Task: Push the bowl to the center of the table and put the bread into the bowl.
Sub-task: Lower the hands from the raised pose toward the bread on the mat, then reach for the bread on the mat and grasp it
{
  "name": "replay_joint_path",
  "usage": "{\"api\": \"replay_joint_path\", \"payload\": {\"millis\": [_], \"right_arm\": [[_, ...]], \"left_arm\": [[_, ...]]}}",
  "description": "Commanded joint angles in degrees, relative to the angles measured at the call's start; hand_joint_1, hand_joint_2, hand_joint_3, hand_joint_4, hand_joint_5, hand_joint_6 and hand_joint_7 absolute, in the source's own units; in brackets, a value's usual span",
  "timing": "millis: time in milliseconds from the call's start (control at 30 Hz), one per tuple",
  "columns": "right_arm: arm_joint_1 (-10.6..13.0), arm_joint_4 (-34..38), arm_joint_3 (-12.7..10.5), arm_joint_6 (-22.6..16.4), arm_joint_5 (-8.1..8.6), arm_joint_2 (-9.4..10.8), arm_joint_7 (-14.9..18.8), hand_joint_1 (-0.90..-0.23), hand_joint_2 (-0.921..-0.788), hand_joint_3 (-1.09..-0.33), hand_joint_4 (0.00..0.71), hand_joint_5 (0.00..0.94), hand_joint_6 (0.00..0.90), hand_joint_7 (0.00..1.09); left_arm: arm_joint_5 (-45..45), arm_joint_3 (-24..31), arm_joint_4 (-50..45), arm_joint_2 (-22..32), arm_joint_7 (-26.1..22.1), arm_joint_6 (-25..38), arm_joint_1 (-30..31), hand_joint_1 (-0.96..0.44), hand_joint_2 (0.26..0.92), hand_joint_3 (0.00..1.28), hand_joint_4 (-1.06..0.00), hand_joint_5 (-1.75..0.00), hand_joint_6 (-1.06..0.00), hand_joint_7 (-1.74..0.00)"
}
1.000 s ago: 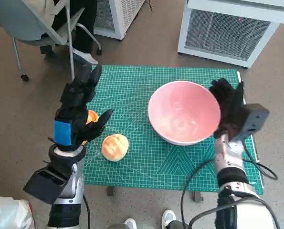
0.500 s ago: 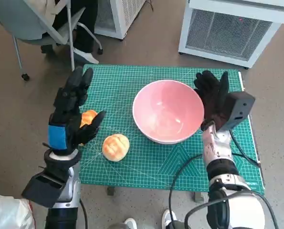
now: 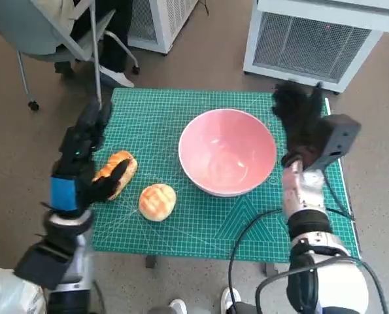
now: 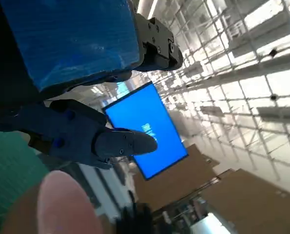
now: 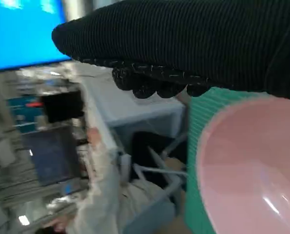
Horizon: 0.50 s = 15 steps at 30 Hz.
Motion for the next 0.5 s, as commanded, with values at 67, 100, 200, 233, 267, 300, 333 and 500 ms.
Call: {"api": "replay_joint_path", "payload": {"millis": [67, 100, 200, 233, 267, 300, 333, 500], "right_arm": [[0.3, -2.7, 2.0, -7.2, -1.58, -1.6, 4.4, -0.529, -0.921, -0.827, 0.192, 0.0, 0.219, 0.14], [0.5, -3.3, 2.3, -8.6, -1.64, -1.8, 5.3, -0.532, -0.921, -0.828, 0.194, 0.001, 0.221, 0.14], [1.5, -6.8, 3.1, -14.7, -0.96, -2.4, 10.3, -0.539, -0.921, -0.83, 0.205, 0.006, 0.223, 0.14], [1.8, -7.6, 3.3, -16.0, -0.66, -2.4, 11.5, -0.547, -0.921, -0.828, 0.212, 0.009, 0.224, 0.14], [2.4, -9.4, 3.7, -17.9, -0.15, -2.3, 13.3, -0.552, -0.921, -0.826, 0.217, 0.011, 0.225, 0.15], [2.8, -10.7, 3.9, -19.3, 0.26, -2.3, 14.6, -0.56, -0.921, -0.823, 0.226, 0.014, 0.228, 0.15], [3.6, -13.1, 4.5, -21.2, 0.81, -2.2, 16.4, -0.563, -0.921, -0.822, 0.229, 0.016, 0.229, 0.15], [5.9, -20.3, 6.4, -25.8, 3.95, -2.4, 23.3, -0.573, -0.921, -0.799, 0.258, 0.022, 0.253, 0.16]], "left_arm": [[2.9, 2.6, 2.4, 11.9, -5.4, 0.5, -1.4, -0.45, 0.921, 0.32, -0.32, 0.0, -0.3, -0.09], [3.4, 2.7, 2.8, 13.6, -6.2, 0.8, -1.5, -0.45, 0.921, 0.32, -0.31, 0.0, -0.3, -0.08], [4.4, 2.7, 3.8, 19.8, -10.1, 3.0, -2.5, -0.45, 0.921, 0.31, -0.29, 0.0, -0.29, -0.07], [4.3, 2.5, 4.1, 21.0, -10.9, 3.5, -2.8, -0.44, 0.921, 0.29, -0.28, 0.0, -0.29, -0.07], [4.5, 2.3, 4.7, 22.4, -12.0, 3.9, -3.3, -0.43, 0.921, 0.28, -0.27, 0.0, -0.29, -0.07], [4.5, 2.0, 5.1, 23.4, -12.8, 4.1, -3.7, -0.43, 0.921, 0.26, -0.26, 0.0, -0.29, -0.06], [4.9, 1.6, 5.7, 24.8, -13.9, 4.6, -4.3, -0.42, 0.921, 0.25, -0.26, 0.0, -0.3, -0.06], [7.2, -0.3, 6.6, 28.7, -16.5, 7.0, -6.1, -0.41, 0.921, 0.11, -0.24, 0.0, -0.32, -0.05]]}}
